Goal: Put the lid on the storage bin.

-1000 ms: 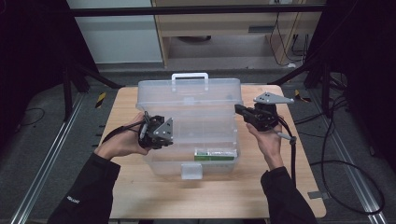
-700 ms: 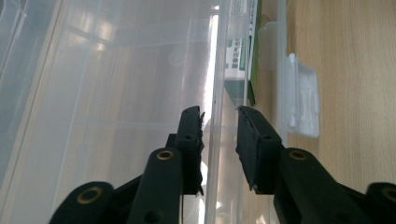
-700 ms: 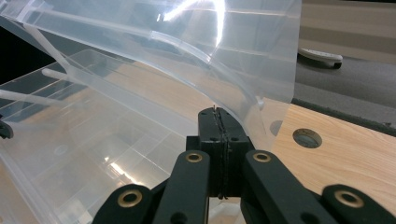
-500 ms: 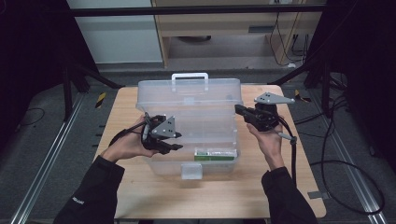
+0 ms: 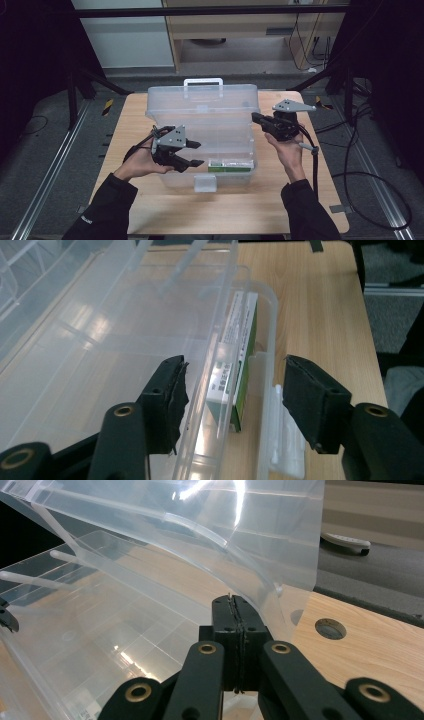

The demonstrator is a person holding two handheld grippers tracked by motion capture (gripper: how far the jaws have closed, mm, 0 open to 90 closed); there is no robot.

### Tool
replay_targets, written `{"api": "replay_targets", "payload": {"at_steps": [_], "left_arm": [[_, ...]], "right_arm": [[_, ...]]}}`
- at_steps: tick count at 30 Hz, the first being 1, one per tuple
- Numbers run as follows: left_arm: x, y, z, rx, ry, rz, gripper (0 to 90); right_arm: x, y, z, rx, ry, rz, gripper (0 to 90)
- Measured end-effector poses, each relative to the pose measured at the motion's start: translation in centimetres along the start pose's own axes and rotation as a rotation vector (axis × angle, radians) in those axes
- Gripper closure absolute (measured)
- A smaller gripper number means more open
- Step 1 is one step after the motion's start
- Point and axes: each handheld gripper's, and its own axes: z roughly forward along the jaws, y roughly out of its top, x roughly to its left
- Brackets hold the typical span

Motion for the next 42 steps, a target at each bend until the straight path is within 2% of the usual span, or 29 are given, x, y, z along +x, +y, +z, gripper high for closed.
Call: {"api": "replay_targets", "payload": {"at_steps": [2, 5, 6, 7, 13, 14, 15, 16, 17, 21, 27, 28, 29, 31, 33, 38, 41, 42], "left_arm": [[0.0, -0.1, -0.1, -0.014, 0.004, -0.008, 40.3], [-0.1, -0.3, -0.4, -0.056, 0.029, -0.045, 39.4], [0.0, -0.7, -0.7, -0.089, 0.032, -0.08, 37.0], [0.0, -0.7, -0.7, -0.089, 0.032, -0.08, 36.6], [0.3, -1.8, -2.2, -0.144, 0.1, -0.157, 36.5], [0.3, -2.2, -2.7, -0.182, 0.114, -0.186, 36.2], [0.3, -2.2, -2.7, -0.182, 0.114, -0.186, 36.2], [0.3, -2.5, -3.3, -0.2, 0.131, -0.201, 36.1], [0.3, -2.5, -3.3, -0.2, 0.131, -0.201, 35.8], [0.3, -3.3, -4.4, -0.205, 0.184, -0.22, 35.8], [0.2, -4.7, -5.8, -0.238, 0.249, -0.283, 34.7], [0.1, -5.2, -6.3, -0.242, 0.277, -0.304, 34.8], [0.1, -5.2, -6.3, -0.242, 0.277, -0.304, 34.8], [0.1, -5.7, -6.8, -0.237, 0.317, -0.322, 34.9], [0.2, -6.2, -7.2, -0.246, 0.338, -0.341, 35.7], [0.4, -7.4, -8.1, -0.249, 0.426, -0.389, 43.2], [0.5, -8.1, -8.4, -0.225, 0.471, -0.406, 51.1], [0.5, -8.3, -8.4, -0.223, 0.482, -0.416, 56.3]], "right_arm": [[0.0, 0.0, 0.0, 0.0, 0.002, 0.001, 90.0], [-0.1, 0.0, -0.1, 0.001, 0.005, 0.0, 90.0], [-0.1, 0.0, -0.1, 0.003, 0.01, 0.0, 89.5], [-0.1, 0.0, -0.1, 0.003, 0.01, 0.0, 89.5], [0.0, -0.2, -0.3, 0.013, 0.016, -0.005, 89.4], [0.0, -0.3, -0.4, 0.013, 0.026, -0.001, 89.3], [0.0, -0.3, -0.4, 0.013, 0.026, -0.001, 89.3], [0.0, -0.4, -0.6, 0.02, 0.033, -0.002, 89.8], [0.0, -0.4, -0.6, 0.02, 0.033, -0.002, 89.8], [0.0, -0.6, -0.7, 0.028, 0.043, -0.008, 90.0], [0.3, -0.8, -1.0, 0.038, 0.047, -0.019, 90.0], [0.4, -0.8, -1.1, 0.035, 0.052, -0.022, 90.0], [0.4, -0.8, -1.1, 0.035, 0.052, -0.022, 90.0], [0.5, -0.8, -1.2, 0.04, 0.051, -0.029, 90.0], [0.6, -0.9, -1.3, 0.039, 0.05, -0.036, 90.0], [0.8, -1.0, -1.4, 0.047, 0.054, -0.041, 90.0], [0.8, -1.2, -1.5, 0.05, 0.058, -0.037, 90.0], [0.8, -1.3, -1.5, 0.051, 0.061, -0.041, 90.0]]}}
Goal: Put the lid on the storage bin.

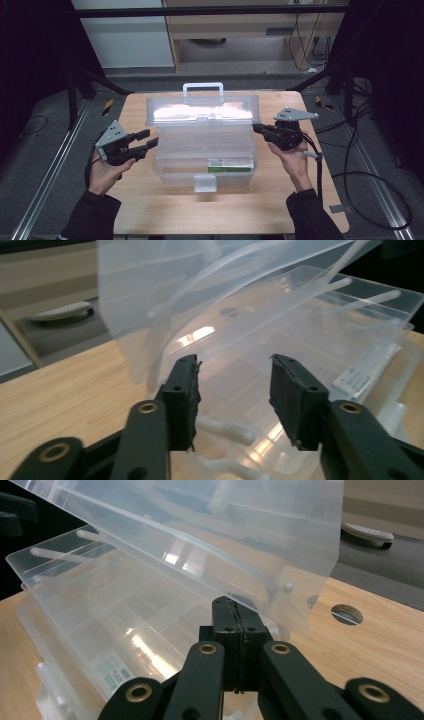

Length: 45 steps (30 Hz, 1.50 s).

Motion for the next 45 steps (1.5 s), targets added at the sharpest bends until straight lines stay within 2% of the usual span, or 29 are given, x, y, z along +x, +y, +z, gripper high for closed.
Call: {"api": "replay_targets", "payload": {"at_steps": [1, 6, 9, 10, 17, 29, 34, 41, 45], "left_arm": [[0.2, -0.1, 0.0, 0.004, 0.012, -0.002, 56.3], [0.5, -0.5, -0.1, -0.011, 0.046, -0.065, 71.5], [0.6, -0.6, 0.0, -0.011, 0.065, -0.065, 75.6], [0.6, -0.6, 0.0, -0.017, 0.064, -0.079, 79.2], [0.5, -0.8, 0.2, -0.011, 0.076, -0.084, 84.8], [-0.3, -2.1, 0.0, 0.03, 0.073, -0.068, 85.6], [-0.8, -2.8, 0.0, 0.06, 0.072, -0.035, 85.6], [-1.1, -3.5, -0.1, 0.085, 0.065, -0.023, 85.3], [-1.2, -3.8, -0.1, 0.106, 0.079, -0.001, 85.0]], "right_arm": [[0.0, 0.0, 0.0, 0.0, 0.0, 0.0, 90.0], [0.1, -0.3, -0.1, 0.008, 0.002, -0.002, 90.0], [0.2, -0.4, -0.1, 0.013, 0.003, -0.004, 90.0], [0.3, -0.4, -0.2, 0.021, 0.004, -0.01, 90.0], [0.5, -0.7, -0.3, 0.046, 0.005, -0.019, 90.0], [1.2, -2.3, -1.0, 0.104, -0.02, -0.044, 89.8], [1.8, -3.2, -1.1, 0.134, -0.032, -0.056, 89.6], [2.0, -3.9, -1.3, 0.16, -0.043, -0.08, 89.0], [1.9, -4.3, -1.4, 0.172, -0.045, -0.079, 89.1]]}}
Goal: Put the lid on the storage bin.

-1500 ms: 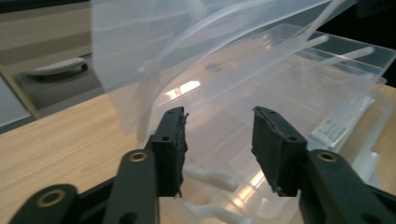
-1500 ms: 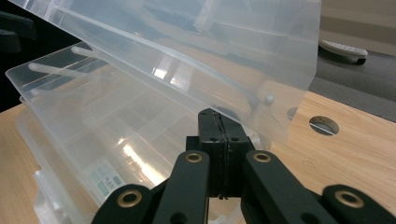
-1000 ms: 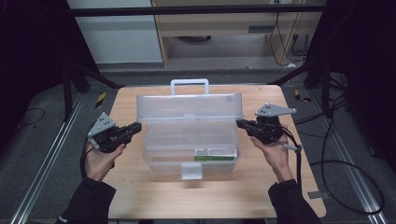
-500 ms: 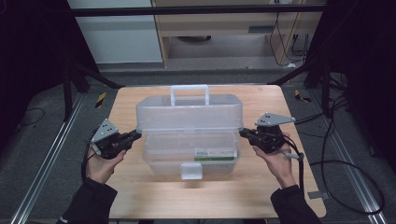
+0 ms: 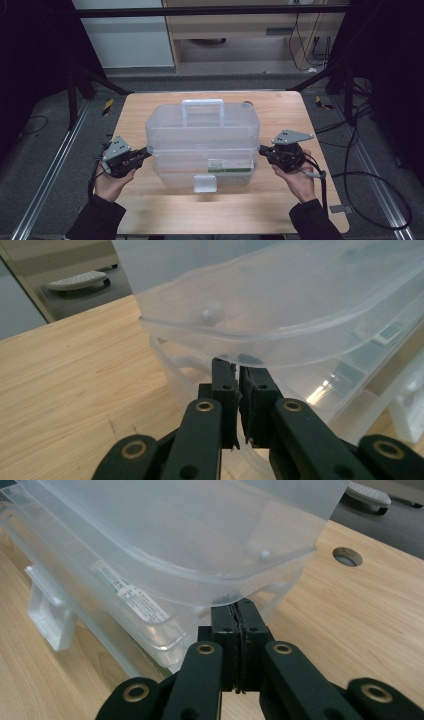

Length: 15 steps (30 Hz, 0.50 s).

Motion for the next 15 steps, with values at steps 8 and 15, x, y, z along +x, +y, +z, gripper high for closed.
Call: {"api": "replay_targets", "payload": {"at_steps": [8, 15], "left_arm": [[0.3, -1.1, 0.4, 0.047, 0.001, 0.001, 83.8], [0.5, -1.7, 1.0, 0.083, 0.004, 0.006, 83.6]], "right_arm": [[0.1, -1.2, 0.7, 0.045, 0.001, -0.001, 88.8], [0.1, -1.8, 1.2, 0.078, 0.003, -0.002, 88.9]]}}
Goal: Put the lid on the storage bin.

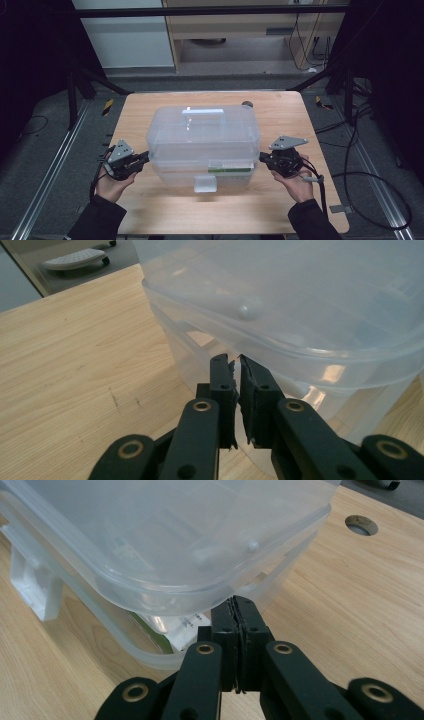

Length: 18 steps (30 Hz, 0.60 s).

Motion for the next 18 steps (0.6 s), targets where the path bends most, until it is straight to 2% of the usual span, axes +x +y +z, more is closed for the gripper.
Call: {"api": "replay_targets", "payload": {"at_steps": [7, 9, 11, 12, 13, 15, 18], "left_arm": [[0.5, -0.9, 0.8, 0.043, 0.008, 0.002, 82.4], [0.9, -1.3, 1.1, 0.054, 0.019, -0.01, 81.1], [1.5, -1.8, 1.2, 0.071, 0.049, -0.024, 79.6], [1.8, -2.1, 1.3, 0.075, 0.062, -0.041, 77.8], [2.2, -2.4, 1.3, 0.078, 0.081, -0.054, 77.8], [2.6, -2.9, 1.4, 0.076, 0.107, -0.084, 75.0], [3.2, -3.5, 1.6, 0.074, 0.164, -0.104, 66.7]], "right_arm": [[0.0, -0.8, 0.9, 0.059, -0.014, -0.012, 89.8], [0.0, -1.0, 1.3, 0.087, -0.025, -0.024, 89.9], [-0.3, -1.4, 1.6, 0.099, -0.011, -0.016, 88.5], [-0.7, -1.8, 1.9, 0.111, -0.03, -0.02, 87.6], [-0.7, -1.8, 1.9, 0.111, -0.03, -0.02, 87.6], [-1.3, -2.3, 2.0, 0.117, -0.043, 0.007, 86.6], [-2.3, -2.7, 1.7, 0.101, -0.077, 0.035, 83.0]]}}
